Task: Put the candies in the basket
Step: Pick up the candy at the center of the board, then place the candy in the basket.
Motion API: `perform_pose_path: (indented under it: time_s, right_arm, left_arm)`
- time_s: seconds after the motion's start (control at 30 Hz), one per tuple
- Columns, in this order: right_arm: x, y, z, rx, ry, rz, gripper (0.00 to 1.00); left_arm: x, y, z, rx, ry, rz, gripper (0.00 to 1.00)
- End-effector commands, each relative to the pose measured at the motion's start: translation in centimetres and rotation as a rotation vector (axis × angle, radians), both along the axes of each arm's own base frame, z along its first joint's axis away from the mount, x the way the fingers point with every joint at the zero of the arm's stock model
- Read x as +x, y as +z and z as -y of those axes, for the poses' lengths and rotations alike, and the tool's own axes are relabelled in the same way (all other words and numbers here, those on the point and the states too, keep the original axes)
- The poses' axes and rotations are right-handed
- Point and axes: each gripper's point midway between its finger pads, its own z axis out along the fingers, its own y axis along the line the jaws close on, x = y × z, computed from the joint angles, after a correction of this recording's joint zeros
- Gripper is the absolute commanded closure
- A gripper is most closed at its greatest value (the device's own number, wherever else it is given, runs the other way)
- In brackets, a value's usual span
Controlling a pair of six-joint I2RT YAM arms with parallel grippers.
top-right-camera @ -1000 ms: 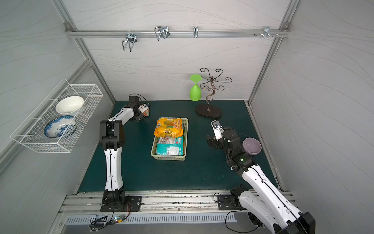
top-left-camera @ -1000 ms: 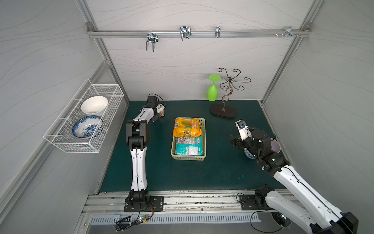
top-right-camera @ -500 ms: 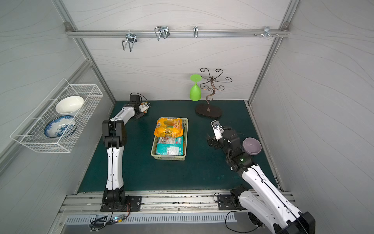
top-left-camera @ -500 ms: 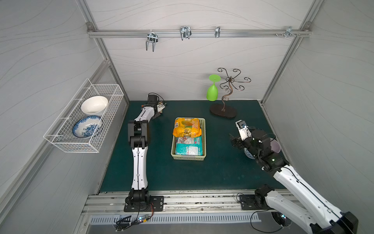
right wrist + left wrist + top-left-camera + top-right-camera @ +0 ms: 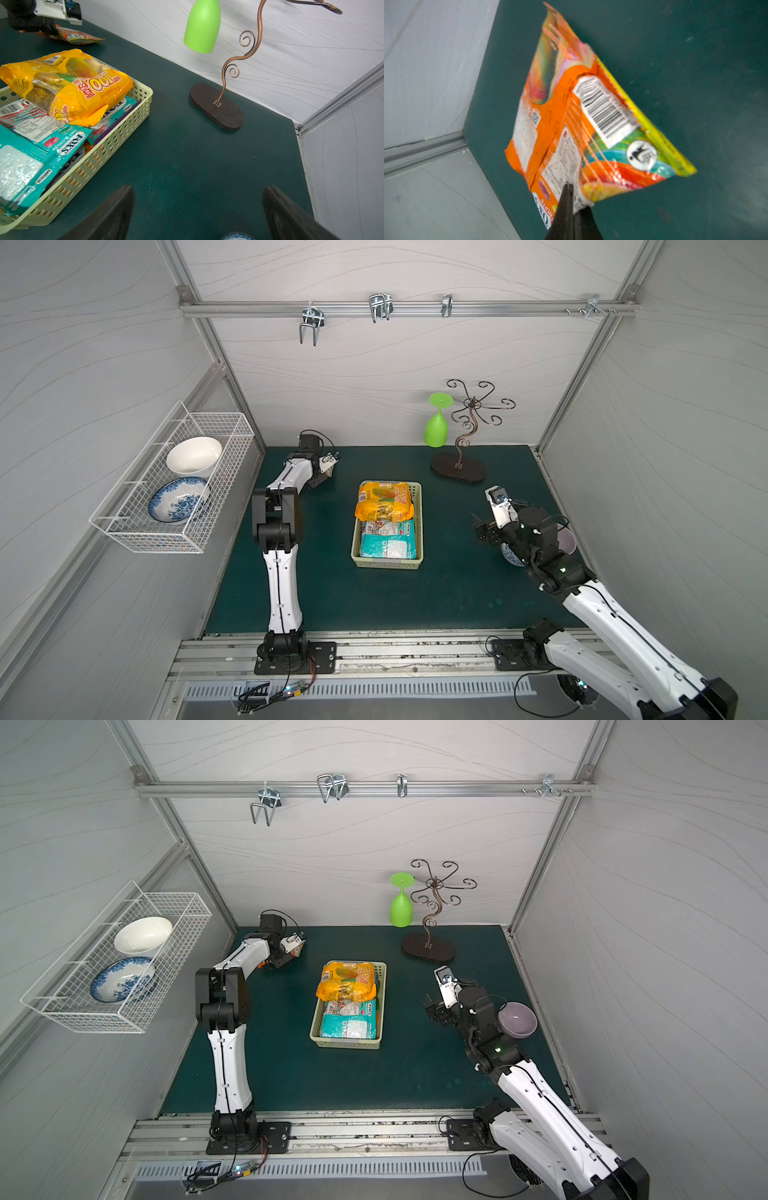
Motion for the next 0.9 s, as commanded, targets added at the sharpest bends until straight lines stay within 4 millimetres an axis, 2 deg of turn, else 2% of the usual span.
perform_pose_path:
  time_s: [0.0,0.03,0.27,0.57,0.87]
  right_arm:
    - [-0.2,1.0,0.0,0.021,0.004,0.036,0.01]
    - [-0.2,1.0,0.1,0.019,-0.003,0.04,0.01]
    - [-0.4,1.2,0.2,0.025,-0.003,0.047,0.01]
    - [-0.2,1.0,0.6,0.015,-0.022,0.045,0.01]
    - [0.0,1.0,0.8,0.013,-0.034,0.047,0.01]
  left_arm:
    - [-1.1,6.1,0.6,-0.068,0.053,0.093,1.0]
    - [-2.4,6.0,0.7,-0.086,0.068,0.07,1.0]
    - [-8.7,9.9,3.2,-0.159,0.099,0.057,1.0]
    - [-16.1,16.3,8.2,-0.25,0.08,0.079,1.0]
    - [-22.9,21.0,12.8,-0.432,0.094,-0.029,1.0]
